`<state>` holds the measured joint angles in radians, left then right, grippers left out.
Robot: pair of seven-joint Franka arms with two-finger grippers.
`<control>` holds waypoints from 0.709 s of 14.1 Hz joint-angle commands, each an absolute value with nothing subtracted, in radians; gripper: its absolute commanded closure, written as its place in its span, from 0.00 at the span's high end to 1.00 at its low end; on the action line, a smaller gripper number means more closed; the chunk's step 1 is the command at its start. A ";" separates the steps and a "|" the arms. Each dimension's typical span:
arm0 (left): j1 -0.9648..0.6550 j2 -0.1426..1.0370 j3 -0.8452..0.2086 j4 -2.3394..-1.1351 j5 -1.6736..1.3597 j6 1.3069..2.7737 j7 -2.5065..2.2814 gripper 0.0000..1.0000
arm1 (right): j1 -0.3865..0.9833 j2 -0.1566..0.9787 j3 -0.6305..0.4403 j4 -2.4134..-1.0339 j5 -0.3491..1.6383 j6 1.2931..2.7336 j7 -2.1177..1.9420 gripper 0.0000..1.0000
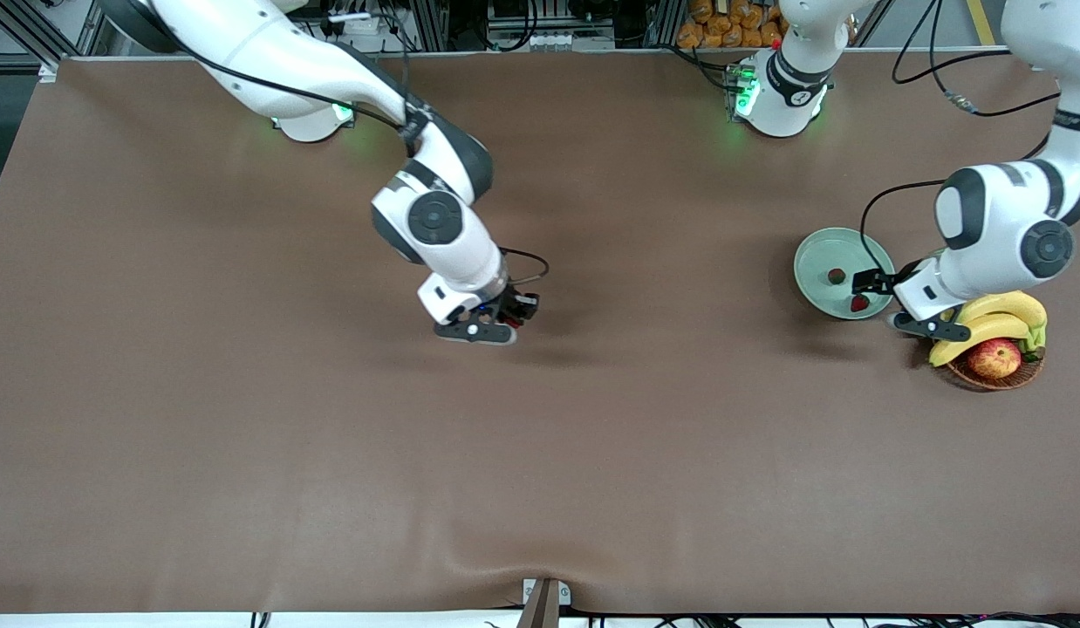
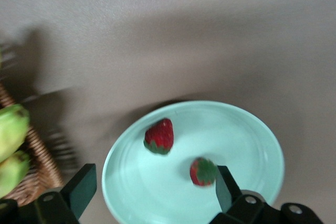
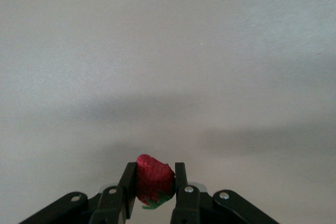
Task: Collect all strawberries into plate
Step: 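Release the third strawberry mid-table with the right gripper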
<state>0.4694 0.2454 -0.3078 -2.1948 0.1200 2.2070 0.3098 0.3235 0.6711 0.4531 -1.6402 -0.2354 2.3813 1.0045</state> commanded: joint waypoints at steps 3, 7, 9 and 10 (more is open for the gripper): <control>0.474 0.219 -0.412 -2.094 0.095 2.074 0.210 1.00 | 0.508 0.842 0.348 -1.462 -0.235 2.497 1.202 0.00; 0.456 0.256 -0.529 -2.010 0.097 2.079 0.048 1.00 | 0.560 0.945 0.341 -1.350 -0.235 2.546 1.353 0.01; 0.399 0.282 -0.534 -1.968 0.097 2.083 -0.001 1.00 | 0.583 0.977 0.321 -1.324 -0.236 2.548 1.370 0.28; 0.372 0.302 -0.534 -1.948 0.098 2.086 -0.035 1.00 | 0.598 0.977 0.298 -1.324 -0.241 2.546 1.368 0.82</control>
